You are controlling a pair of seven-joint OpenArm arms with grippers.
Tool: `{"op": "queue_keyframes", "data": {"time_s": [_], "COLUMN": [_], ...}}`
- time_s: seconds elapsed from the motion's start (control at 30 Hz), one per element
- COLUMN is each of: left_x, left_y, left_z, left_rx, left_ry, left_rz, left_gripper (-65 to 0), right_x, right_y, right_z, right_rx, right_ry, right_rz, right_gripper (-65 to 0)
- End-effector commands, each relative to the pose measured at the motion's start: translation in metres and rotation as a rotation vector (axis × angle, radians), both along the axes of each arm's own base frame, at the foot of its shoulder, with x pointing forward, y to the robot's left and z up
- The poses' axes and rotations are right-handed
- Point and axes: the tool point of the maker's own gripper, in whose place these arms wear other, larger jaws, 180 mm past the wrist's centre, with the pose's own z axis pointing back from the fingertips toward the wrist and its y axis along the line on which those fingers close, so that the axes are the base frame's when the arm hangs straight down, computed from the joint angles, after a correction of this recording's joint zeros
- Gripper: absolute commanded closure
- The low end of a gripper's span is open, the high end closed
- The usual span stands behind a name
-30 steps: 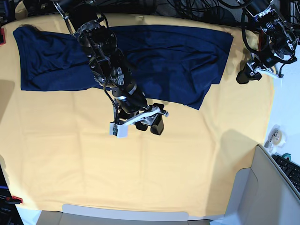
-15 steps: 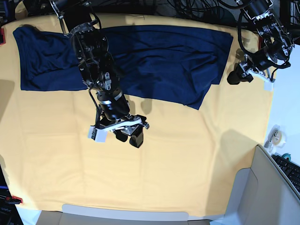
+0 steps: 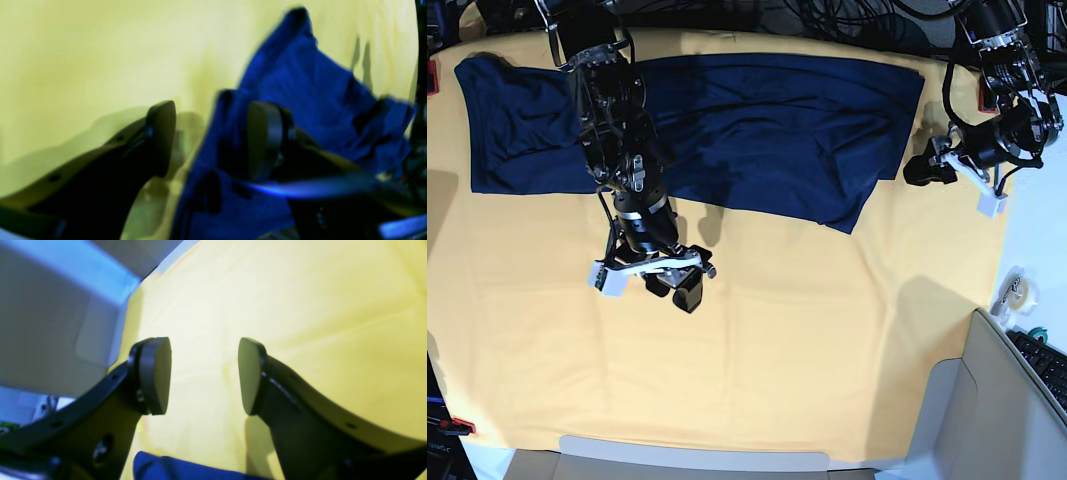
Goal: Fold the T-shirt properly
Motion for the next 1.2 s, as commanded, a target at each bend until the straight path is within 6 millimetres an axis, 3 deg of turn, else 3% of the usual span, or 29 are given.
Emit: {"op": "queue_keyframes", "data": {"time_s": [0.0, 0.27, 0.4, 0.77, 0.97, 1.17], "left_x": [0.004, 0.003, 0.002, -0.02, -0.02, -0.023], "left_y": [-0.003, -0.016, -0.012, -0.011, -0.01, -0.009], "left_z": [0.011, 0.011, 0.01, -0.006, -0.006, -0.014], "left_rx": [0.01, 0.027, 0.032, 0.023, 0.026, 0.003], "left_ry": [-0.03, -0.066, -0.063, 0.003, 0.004, 0.029], "left_rz": [-0.036, -0.122, -0.114, -0.111, -0.108, -0.093], "left_gripper": [-34.2, -34.2, -34.2, -34.6, -41.9, -42.9], "right_x": [0.006, 0.004, 0.004, 0.003, 0.003, 0.001], "right_y": [-0.004, -0.008, -0.008, -0.008, -0.008, -0.019], "right_z": [0.023, 0.035, 0.034, 0.034, 0.033, 0.028], "right_rx": [-0.003, -0.017, -0.017, -0.017, -0.017, -0.016], "right_ry": [-0.074, -0.109, -0.107, -0.106, -0.104, -0.089], "right_rz": [-0.003, 0.003, 0.003, 0.003, 0.003, -0.027], "right_gripper": [-31.9, -31.9, -31.9, -31.9, -31.9, -31.9]}}
